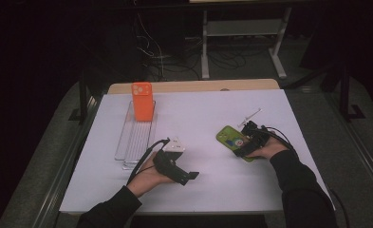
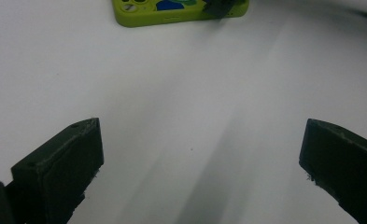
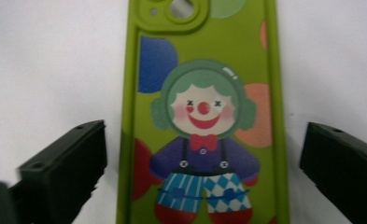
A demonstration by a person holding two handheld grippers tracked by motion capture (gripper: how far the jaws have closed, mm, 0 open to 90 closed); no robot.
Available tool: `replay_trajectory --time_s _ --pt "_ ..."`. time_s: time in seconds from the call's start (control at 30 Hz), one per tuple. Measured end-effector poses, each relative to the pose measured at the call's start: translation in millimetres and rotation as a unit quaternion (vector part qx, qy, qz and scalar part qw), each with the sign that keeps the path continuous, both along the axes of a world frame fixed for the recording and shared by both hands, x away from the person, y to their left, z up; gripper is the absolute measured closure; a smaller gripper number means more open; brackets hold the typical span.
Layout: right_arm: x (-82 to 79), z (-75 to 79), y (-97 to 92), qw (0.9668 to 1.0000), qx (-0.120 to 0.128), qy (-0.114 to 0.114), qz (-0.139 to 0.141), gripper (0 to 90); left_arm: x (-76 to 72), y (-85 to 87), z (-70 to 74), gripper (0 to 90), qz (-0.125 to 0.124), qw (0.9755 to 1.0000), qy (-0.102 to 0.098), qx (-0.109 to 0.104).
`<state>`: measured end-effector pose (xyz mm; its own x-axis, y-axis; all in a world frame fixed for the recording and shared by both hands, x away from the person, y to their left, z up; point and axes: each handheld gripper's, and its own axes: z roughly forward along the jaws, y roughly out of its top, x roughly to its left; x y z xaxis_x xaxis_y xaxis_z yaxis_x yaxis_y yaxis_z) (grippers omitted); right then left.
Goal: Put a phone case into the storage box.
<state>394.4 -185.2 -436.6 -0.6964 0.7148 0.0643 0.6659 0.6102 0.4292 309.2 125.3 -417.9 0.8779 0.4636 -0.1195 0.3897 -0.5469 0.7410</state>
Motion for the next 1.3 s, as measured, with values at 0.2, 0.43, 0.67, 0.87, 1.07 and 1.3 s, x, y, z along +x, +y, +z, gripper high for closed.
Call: replay_trajectory --time_s 0.2,0.43,0.67,0.87,1.07,1.3 --pt "-1.9 -1.1 2.9 0.9998 -0.02 -0.002 0.006 9.0 0.8 2.2 -2.2 0.0 0.005 1.0 0.001 -0.007" --pt "-1.9 0.6 1.3 0.9998 -0.019 0.0 0.003 14.8 3.3 4.3 -1.9 0.0 0.006 0.9999 0.003 -0.009" --pt "-1.0 1.0 -0.7 0.9999 -0.01 0.002 -0.003 15.5 6.9 5.6 3.9 0.0 -0.005 0.9999 0.011 -0.007" --pt "0.6 4.8 -9.1 0.9998 0.017 0.007 -0.001 15.5 8.7 4.4 11.8 0.0 -0.018 0.9997 0.016 -0.007" --pt "-1.1 16.5 -10.8 0.9996 0.023 -0.001 0.017 15.6 12.3 2.7 25.2 0.0 -0.033 0.9993 0.013 -0.012" --pt "-3.7 31.9 -5.7 0.9984 0.025 -0.01 0.05 15.6 21.7 6.0 46.8 0.0 -0.049 0.9986 0.005 -0.02"
